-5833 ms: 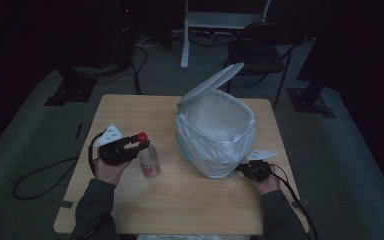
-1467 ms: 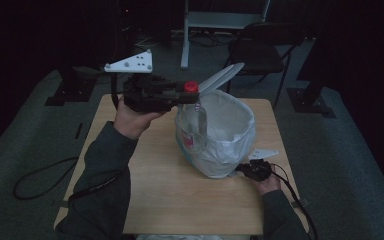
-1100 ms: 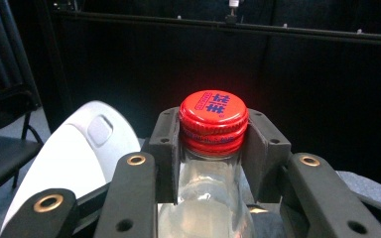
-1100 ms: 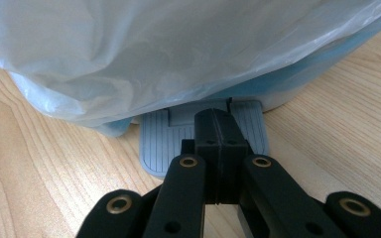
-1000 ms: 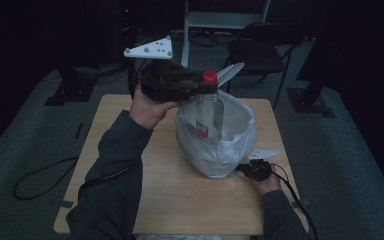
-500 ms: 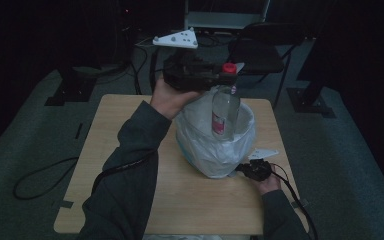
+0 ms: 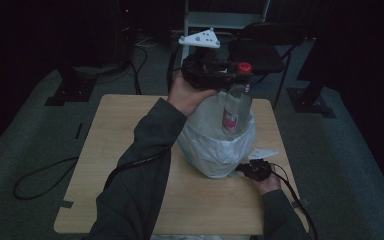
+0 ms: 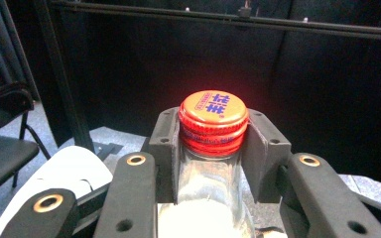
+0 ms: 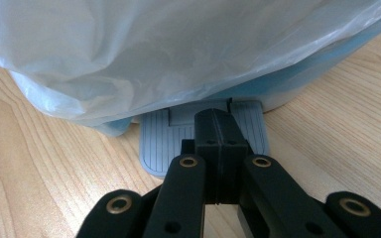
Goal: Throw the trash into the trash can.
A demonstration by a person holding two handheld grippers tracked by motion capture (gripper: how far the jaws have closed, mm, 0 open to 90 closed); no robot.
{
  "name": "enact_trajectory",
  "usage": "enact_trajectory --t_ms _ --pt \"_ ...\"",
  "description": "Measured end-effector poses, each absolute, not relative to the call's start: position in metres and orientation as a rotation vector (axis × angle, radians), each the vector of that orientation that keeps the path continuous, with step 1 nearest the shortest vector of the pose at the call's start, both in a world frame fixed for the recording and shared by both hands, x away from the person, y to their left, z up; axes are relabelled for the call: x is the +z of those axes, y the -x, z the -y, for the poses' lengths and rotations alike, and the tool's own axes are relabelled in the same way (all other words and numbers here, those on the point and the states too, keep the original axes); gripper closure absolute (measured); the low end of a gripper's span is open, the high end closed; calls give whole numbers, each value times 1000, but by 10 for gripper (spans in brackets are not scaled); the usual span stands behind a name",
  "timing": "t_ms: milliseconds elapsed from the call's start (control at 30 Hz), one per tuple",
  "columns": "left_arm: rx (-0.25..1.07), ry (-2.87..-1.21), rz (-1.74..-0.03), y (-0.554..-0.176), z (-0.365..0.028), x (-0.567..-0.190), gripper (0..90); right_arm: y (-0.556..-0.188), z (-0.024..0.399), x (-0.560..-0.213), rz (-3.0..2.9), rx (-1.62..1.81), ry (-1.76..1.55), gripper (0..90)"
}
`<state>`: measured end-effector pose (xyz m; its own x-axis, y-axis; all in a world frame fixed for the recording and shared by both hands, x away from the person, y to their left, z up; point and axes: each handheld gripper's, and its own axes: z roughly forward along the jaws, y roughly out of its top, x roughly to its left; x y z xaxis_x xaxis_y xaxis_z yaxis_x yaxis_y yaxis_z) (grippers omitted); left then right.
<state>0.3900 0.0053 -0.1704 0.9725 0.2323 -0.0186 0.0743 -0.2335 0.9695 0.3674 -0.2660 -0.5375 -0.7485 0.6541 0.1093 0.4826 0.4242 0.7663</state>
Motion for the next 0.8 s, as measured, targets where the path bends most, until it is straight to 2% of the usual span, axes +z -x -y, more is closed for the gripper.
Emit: enact_trajectory --t_ms 800 --pt "275 -1890 -259 -392 0 -183 633 -367 266 -537 -2472 1226 -1000 900"
